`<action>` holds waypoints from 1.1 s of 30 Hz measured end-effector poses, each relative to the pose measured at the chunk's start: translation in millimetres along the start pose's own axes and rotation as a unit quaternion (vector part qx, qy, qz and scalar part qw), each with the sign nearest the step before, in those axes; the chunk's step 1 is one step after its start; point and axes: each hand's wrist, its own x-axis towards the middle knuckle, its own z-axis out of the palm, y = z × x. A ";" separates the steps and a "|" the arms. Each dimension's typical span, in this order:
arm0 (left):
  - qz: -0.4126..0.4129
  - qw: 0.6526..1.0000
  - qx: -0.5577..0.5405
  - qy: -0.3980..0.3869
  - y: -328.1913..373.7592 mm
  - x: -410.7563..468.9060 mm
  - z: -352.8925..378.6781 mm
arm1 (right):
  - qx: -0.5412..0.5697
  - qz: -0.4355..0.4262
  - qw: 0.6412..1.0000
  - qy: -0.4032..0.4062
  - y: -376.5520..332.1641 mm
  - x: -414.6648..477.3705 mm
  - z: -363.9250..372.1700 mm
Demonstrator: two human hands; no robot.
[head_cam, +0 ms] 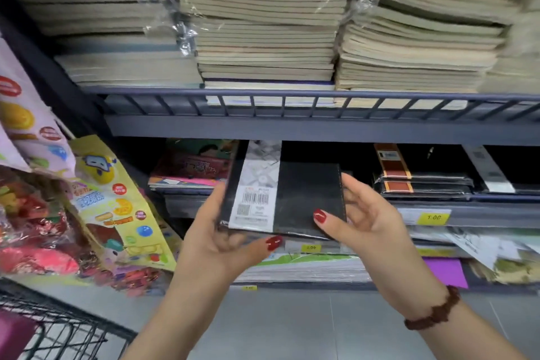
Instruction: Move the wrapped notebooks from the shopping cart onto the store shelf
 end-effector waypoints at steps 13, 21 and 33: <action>0.067 0.950 0.300 0.060 -0.8 90.6 10.2 | -0.314 -0.085 0.940 0.101 1.7 59.1 -27.3; 0.107 0.959 0.260 0.037 -6.1 120.3 10.8 | -0.396 -0.074 0.910 0.100 -2.1 84.0 -32.4; 0.113 0.938 0.328 0.007 -12.0 118.4 2.1 | -0.421 -0.031 0.904 0.066 6.2 75.6 -28.2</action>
